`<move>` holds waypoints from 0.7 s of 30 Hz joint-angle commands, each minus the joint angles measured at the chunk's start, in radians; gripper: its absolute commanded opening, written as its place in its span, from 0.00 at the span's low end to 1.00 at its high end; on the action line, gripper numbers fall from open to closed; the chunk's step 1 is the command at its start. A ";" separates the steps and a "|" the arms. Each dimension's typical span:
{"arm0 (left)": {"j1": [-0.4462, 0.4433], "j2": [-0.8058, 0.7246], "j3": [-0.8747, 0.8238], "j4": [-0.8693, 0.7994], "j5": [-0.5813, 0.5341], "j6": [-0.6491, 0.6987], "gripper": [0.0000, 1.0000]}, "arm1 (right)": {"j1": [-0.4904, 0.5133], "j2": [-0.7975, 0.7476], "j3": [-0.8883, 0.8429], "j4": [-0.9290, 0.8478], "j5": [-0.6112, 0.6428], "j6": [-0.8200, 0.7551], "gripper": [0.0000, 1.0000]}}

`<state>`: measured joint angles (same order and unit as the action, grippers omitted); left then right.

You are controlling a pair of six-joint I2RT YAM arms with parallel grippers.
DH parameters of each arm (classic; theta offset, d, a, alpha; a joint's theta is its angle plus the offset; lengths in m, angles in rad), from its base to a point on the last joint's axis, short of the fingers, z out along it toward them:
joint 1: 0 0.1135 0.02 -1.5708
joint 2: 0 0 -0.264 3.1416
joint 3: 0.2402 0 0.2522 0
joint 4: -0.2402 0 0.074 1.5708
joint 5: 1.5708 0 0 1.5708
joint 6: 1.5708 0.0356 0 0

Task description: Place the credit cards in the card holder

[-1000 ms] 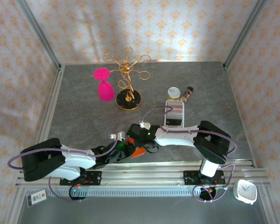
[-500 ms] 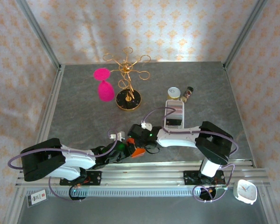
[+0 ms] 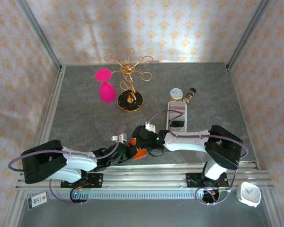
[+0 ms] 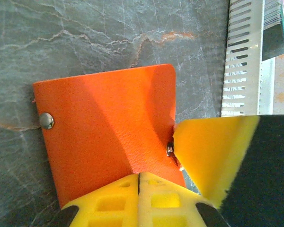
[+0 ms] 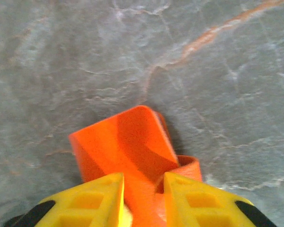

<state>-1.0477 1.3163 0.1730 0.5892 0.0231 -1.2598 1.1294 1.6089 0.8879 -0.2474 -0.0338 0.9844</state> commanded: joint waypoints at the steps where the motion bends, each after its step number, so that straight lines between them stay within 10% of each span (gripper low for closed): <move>1: -0.013 0.048 -0.030 -0.154 0.035 0.011 0.00 | 0.013 -0.041 -0.027 0.072 0.008 0.038 0.27; 21: -0.014 0.058 -0.021 -0.160 0.037 0.017 0.00 | -0.018 -0.194 -0.155 0.056 0.047 0.043 0.16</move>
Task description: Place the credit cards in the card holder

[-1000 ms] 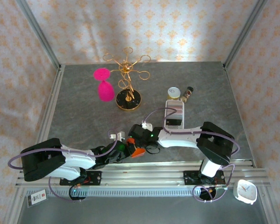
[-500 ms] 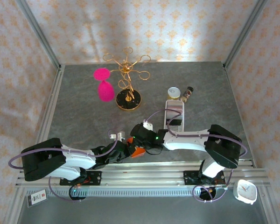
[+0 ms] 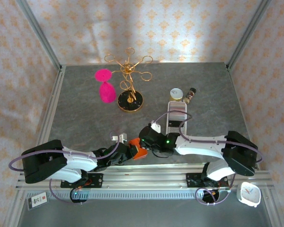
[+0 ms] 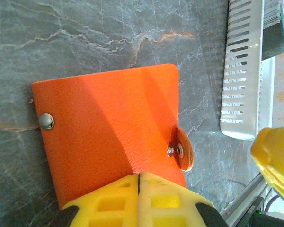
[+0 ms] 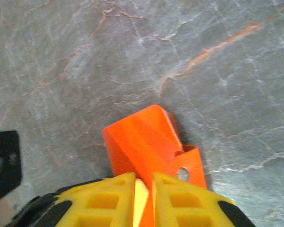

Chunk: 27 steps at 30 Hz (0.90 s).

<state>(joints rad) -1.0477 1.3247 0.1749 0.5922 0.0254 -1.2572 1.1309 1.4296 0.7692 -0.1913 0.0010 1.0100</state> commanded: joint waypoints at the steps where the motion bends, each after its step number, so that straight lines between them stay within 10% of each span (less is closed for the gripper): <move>1: -0.014 0.050 -0.023 -0.164 0.034 0.015 0.00 | -0.030 -0.015 -0.053 0.015 -0.008 0.018 0.16; 27: -0.021 0.053 -0.017 -0.173 0.029 0.013 0.00 | -0.081 0.058 -0.112 0.184 -0.152 -0.006 0.11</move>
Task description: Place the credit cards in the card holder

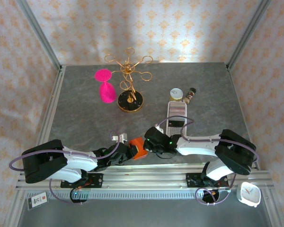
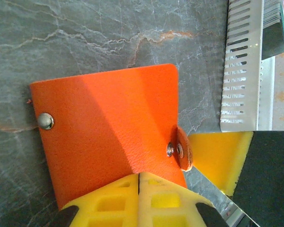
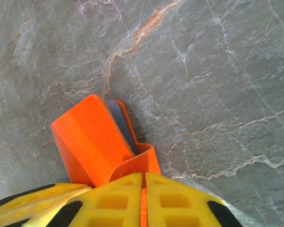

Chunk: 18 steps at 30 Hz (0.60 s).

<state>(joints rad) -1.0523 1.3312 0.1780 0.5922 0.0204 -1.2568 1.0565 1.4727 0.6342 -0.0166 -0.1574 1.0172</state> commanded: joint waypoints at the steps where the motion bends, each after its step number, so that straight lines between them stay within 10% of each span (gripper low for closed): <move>1: -0.015 0.046 -0.020 -0.173 0.033 0.012 0.00 | -0.007 0.016 0.024 0.012 0.007 -0.012 0.11; 18: -0.017 0.045 -0.021 -0.173 0.031 0.011 0.00 | -0.007 0.076 0.050 0.043 -0.011 -0.023 0.11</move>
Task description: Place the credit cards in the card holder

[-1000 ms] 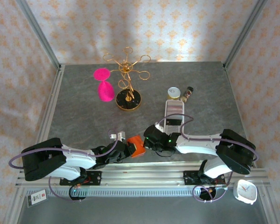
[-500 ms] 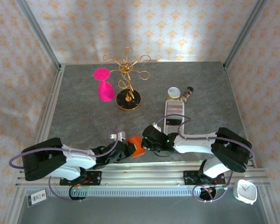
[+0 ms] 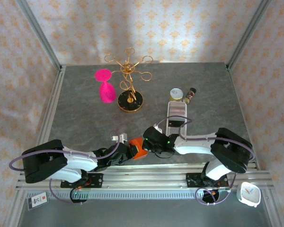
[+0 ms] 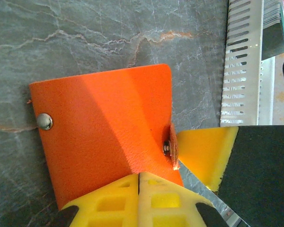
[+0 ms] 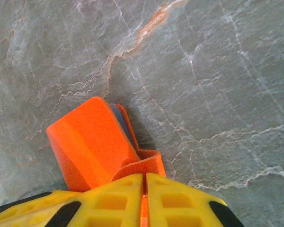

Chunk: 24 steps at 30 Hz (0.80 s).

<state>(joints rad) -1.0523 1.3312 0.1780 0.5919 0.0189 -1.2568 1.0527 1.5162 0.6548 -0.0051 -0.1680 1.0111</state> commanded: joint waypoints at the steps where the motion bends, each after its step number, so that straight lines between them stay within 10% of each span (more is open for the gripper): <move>1: -0.017 0.046 -0.020 -0.172 0.032 0.011 0.00 | -0.003 0.037 0.031 0.028 -0.002 -0.018 0.11; 24: -0.014 0.027 -0.027 -0.188 0.021 -0.007 0.00 | 0.001 0.158 0.091 -0.032 -0.073 -0.062 0.07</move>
<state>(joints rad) -1.0542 1.3285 0.1780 0.5892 0.0181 -1.2594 1.0393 1.5974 0.7464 -0.0566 -0.1837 0.9649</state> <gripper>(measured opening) 0.049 0.075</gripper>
